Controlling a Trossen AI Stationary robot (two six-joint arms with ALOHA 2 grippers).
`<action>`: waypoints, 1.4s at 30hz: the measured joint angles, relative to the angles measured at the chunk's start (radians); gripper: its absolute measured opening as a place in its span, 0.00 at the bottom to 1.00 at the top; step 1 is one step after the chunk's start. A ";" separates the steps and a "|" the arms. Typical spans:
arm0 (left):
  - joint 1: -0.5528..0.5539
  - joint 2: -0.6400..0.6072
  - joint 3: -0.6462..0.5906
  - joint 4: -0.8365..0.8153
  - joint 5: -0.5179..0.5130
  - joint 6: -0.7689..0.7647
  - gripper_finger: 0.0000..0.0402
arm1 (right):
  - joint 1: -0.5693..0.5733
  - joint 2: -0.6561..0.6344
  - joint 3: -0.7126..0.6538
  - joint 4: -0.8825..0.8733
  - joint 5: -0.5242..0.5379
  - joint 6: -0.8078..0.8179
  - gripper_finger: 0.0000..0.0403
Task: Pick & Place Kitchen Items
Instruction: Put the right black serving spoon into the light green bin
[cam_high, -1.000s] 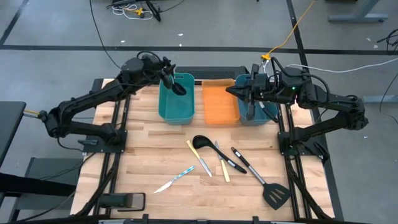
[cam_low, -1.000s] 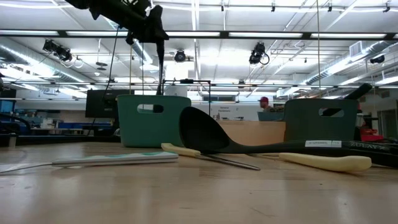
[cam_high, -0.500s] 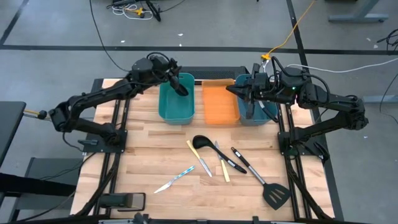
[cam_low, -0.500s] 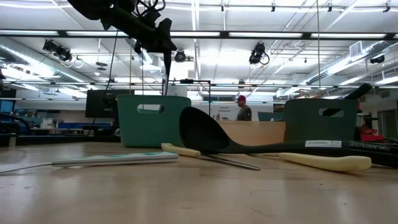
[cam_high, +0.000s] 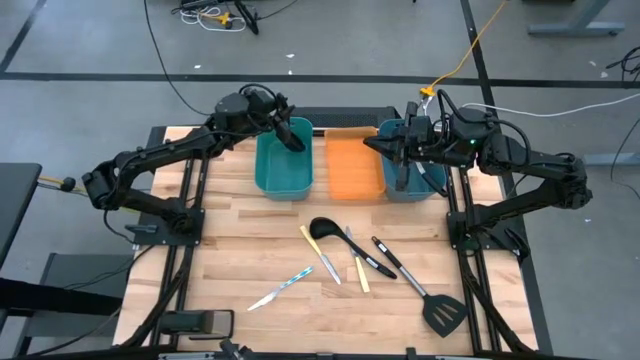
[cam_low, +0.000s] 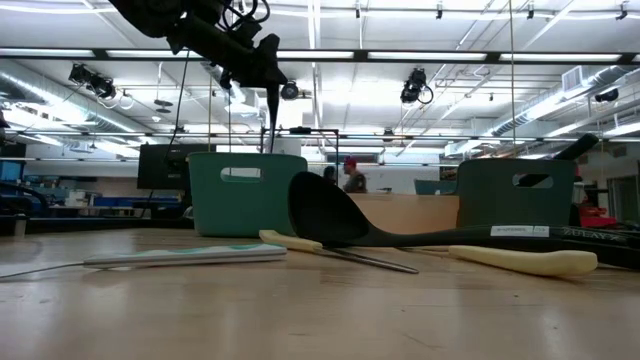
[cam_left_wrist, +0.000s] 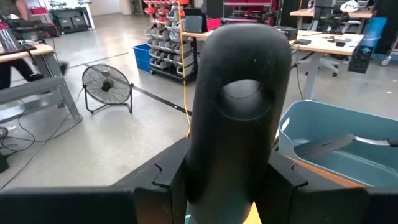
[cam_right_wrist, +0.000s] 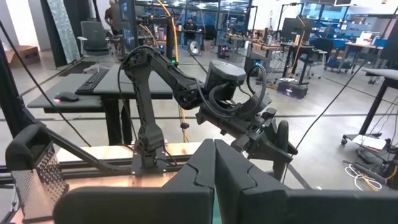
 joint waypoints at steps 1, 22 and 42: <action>0.000 0.000 0.000 0.000 0.000 0.000 0.36 | 0.000 0.000 0.000 0.000 0.000 0.000 0.01; 0.027 0.000 0.000 -0.083 0.014 -0.026 0.34 | 0.000 0.000 0.000 0.007 0.000 0.000 0.01; 0.029 0.000 0.000 -0.083 0.013 -0.008 0.25 | 0.001 0.000 0.000 0.007 -0.001 0.000 0.01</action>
